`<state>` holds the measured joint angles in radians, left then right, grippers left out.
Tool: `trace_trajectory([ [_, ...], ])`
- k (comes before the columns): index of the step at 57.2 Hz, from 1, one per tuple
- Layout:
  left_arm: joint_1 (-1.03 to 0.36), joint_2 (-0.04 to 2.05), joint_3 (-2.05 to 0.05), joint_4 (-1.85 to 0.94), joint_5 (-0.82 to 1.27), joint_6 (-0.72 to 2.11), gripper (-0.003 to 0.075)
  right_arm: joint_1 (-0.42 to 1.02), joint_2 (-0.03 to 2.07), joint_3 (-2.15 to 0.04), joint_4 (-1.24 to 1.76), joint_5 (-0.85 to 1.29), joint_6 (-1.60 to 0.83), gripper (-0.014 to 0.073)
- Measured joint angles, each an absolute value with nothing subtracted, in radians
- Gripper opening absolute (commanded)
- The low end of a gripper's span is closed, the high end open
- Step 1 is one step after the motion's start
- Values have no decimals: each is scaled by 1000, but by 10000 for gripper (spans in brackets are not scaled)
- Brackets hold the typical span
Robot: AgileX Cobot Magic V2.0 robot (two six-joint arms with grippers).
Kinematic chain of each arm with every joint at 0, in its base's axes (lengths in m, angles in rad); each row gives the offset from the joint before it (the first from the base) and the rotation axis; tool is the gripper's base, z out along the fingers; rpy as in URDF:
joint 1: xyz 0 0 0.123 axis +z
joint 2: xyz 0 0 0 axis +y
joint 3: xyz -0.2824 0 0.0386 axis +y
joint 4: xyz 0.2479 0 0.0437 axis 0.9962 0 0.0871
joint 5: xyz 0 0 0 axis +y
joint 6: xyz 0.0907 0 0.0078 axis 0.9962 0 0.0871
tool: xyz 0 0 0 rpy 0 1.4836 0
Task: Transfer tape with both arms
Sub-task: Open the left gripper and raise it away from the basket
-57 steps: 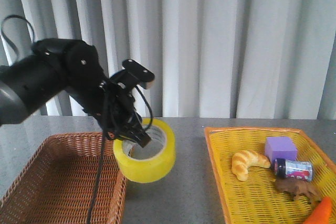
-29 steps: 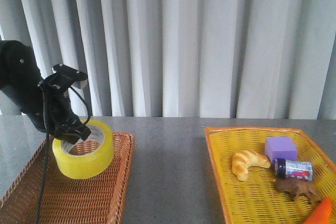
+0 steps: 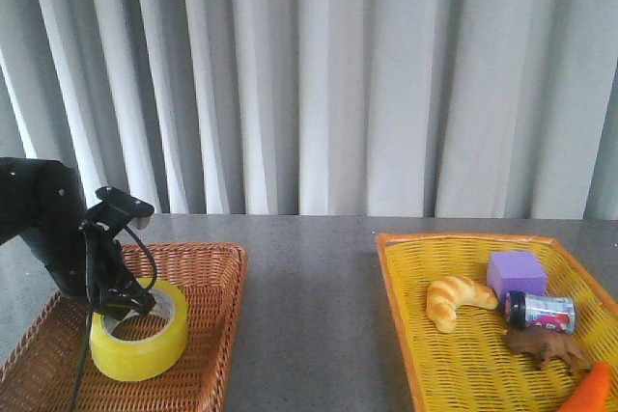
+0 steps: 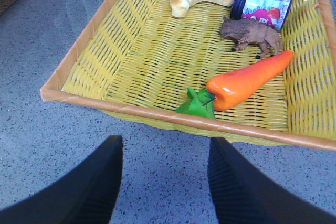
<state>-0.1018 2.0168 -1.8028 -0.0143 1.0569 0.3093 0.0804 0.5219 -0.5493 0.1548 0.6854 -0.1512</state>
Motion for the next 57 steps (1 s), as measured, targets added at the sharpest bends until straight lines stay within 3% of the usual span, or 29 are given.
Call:
trace_trajectory([
  [12,-102,2067,-1802,-10,1052,309,227,80,522,-549,155,685,-151,364],
  [24,-99,2067,-1810,-13,1080,287,465,80,522,-549,155,685,-151,364],
  [30,-99,2067,-1848,-20,1123,283,533,80,522,-549,155,685,-151,364],
  [57,-99,1939,-1979,-182,1246,272,542,80,522,-549,155,685,-151,364],
])
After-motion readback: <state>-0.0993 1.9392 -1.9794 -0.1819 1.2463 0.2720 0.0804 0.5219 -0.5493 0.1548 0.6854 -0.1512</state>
